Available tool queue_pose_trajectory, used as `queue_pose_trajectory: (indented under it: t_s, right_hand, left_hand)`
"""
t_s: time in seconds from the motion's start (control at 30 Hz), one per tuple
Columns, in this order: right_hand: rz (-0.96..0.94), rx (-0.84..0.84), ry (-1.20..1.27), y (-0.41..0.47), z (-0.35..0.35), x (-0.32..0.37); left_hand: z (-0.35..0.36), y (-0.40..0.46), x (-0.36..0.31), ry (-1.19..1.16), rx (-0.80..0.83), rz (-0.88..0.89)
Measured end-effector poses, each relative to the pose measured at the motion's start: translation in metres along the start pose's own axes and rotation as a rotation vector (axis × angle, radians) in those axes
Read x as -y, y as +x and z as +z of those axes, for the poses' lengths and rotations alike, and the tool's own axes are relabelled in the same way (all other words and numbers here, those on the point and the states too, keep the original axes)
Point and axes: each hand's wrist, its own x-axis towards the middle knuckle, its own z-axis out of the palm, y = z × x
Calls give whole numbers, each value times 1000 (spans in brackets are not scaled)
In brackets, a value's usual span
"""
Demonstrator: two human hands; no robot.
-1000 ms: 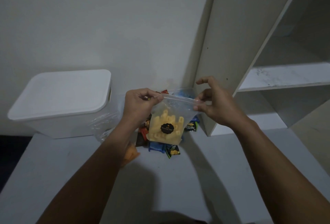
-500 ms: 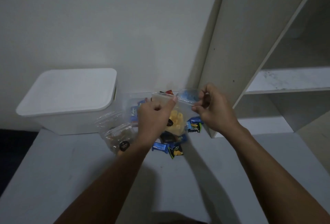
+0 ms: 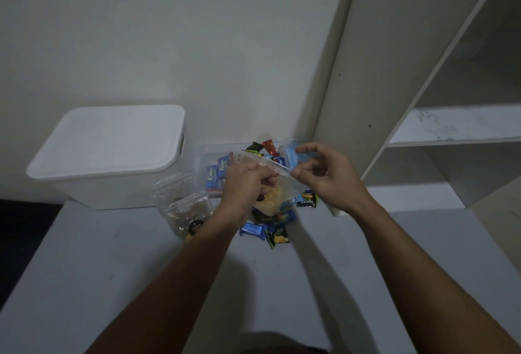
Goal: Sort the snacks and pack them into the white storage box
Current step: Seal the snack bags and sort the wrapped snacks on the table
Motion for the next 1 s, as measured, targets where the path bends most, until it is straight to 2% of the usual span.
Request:
queue_pose_trajectory:
  t_s: [0.23,0.3,0.4,0.43,0.47,0.53,0.6,0.7,0.83,1.0]
  right_hand:
    - [-11,-41,-10,6,14,-10]
    - [-35,-29,-49,8,18,-13]
    - [-68,25,-69,12,20,-15]
    - [-79,51,-62,15,20,-15]
    - [-92,79,-55,17,20,-15]
    - [-109,137,-42,22,25,-15]
    - [-95,176,-38,30,35,-18]
    - [-7,229,-20,38,59,-31]
    - [58,388,-110,39,100,-56]
    - [49,389,-210,39,146,-74]
  left_hand:
    - [-8,-5,6,51,25,-4]
    - [-12,-6,11,73,-62,4]
    - [-28,-7,24,127,-345,191]
    - [-34,-8,26,148,-370,234]
    - [-41,-9,31,153,-316,230]
    - [-55,-11,40,104,-109,140]
    - [-66,-11,55,89,-25,66]
    - [-80,-15,75,56,-138,-15]
    - [-99,-22,97,-33,-259,-128]
    - [-123,-25,111,-18,-336,-230]
